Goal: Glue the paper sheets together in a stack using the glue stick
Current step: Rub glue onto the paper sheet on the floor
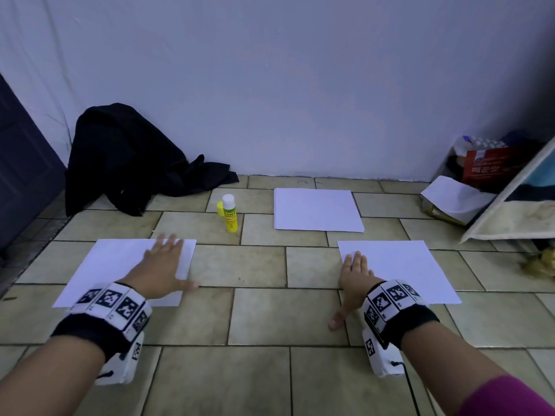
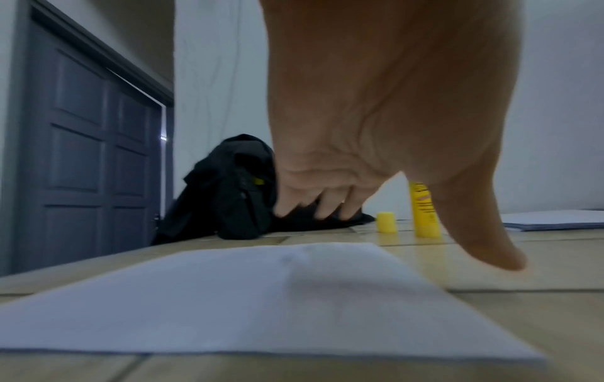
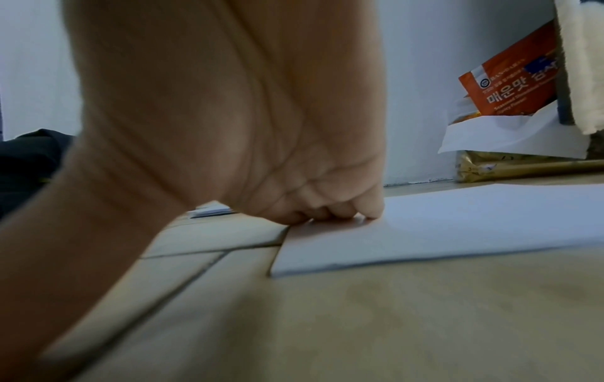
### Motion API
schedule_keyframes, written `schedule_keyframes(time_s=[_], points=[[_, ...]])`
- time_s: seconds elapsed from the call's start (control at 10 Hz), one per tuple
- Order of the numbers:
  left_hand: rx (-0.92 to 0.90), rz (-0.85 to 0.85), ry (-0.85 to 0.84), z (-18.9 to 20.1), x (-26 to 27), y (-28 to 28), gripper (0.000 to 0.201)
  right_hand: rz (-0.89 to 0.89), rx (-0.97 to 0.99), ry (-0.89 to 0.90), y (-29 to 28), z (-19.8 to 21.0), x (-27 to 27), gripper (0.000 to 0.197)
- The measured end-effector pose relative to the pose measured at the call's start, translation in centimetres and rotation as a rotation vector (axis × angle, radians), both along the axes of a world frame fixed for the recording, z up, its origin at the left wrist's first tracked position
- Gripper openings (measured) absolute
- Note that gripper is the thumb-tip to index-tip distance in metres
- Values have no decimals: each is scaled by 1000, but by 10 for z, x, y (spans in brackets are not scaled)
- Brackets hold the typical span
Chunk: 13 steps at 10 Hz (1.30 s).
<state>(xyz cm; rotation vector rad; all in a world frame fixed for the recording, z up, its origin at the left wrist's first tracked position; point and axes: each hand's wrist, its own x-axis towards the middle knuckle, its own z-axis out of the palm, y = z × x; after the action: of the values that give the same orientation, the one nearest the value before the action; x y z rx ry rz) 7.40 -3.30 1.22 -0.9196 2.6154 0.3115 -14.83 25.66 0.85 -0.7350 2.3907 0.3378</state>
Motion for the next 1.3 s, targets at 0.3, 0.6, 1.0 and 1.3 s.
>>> schedule_keyframes(time_s=[0.3, 0.6, 1.0, 1.3], points=[[-38, 89, -84, -3, 27, -21, 84, 4, 15, 12, -2, 1, 2, 154], [70, 120, -94, -6, 29, -26, 71, 8, 9, -7, 0, 1, 0, 154], [98, 163, 245, -15, 41, -33, 43, 18, -12, -14, 3, -2, -2, 156], [174, 234, 298, -11, 40, -40, 18, 24, 2, -7, 3, -1, -1, 155]])
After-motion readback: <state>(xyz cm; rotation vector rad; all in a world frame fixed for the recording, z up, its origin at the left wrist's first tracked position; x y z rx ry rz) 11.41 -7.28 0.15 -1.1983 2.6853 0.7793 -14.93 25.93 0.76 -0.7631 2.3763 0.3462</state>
